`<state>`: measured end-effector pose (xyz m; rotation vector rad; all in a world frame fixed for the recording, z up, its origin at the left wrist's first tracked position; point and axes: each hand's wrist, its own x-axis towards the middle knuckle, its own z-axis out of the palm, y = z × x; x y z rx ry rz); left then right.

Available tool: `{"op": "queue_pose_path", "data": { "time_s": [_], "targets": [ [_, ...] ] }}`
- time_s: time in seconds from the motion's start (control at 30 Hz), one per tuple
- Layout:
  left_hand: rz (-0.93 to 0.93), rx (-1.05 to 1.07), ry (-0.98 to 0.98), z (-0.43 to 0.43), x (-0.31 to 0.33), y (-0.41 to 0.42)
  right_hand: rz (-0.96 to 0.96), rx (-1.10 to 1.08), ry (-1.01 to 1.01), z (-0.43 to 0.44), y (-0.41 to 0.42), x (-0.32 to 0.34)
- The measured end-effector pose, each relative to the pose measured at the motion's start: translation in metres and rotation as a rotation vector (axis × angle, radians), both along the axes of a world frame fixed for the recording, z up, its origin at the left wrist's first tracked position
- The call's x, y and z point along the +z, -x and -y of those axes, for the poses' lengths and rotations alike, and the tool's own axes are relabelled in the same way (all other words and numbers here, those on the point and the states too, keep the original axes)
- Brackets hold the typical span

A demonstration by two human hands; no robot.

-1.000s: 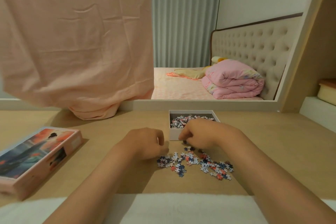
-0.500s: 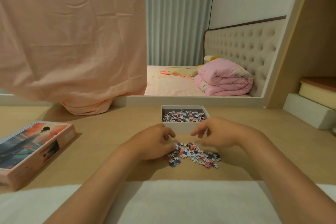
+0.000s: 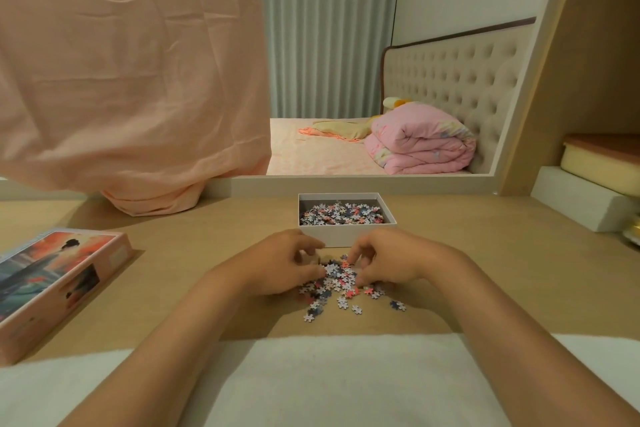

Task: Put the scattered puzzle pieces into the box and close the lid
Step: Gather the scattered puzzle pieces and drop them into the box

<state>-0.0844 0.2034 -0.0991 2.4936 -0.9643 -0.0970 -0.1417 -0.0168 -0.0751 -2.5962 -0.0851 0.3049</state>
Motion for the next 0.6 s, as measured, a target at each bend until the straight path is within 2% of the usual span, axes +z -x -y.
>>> {"op": "queue_pose_path", "data": {
  "time_s": [0.1, 0.17, 0.23, 0.3, 0.37, 0.6],
  "targets": [
    [-0.063, 0.095, -0.161, -0.023, 0.017, 0.001, 0.025, -0.03, -0.012, 0.008, 0.005, 0.006],
    [-0.138, 0.128, -0.3, -0.03, 0.023, 0.007, -0.077, -0.069, 0.069, 0.014, 0.012, 0.013],
    [-0.195, 0.113, -0.342, -0.027, 0.023, 0.012, -0.214, -0.114, 0.152, 0.019, 0.018, 0.018],
    [-0.19, 0.073, -0.329, -0.018, 0.018, 0.014, -0.313, -0.13, 0.153, 0.022, 0.021, 0.018],
    [-0.153, 0.049, -0.294, -0.01, 0.012, 0.013, -0.326, -0.13, 0.119, 0.023, 0.02, 0.014],
    [-0.128, 0.024, -0.087, -0.001, 0.0, 0.005, -0.083, -0.095, -0.067, 0.005, 0.006, 0.0]
  ]
}}
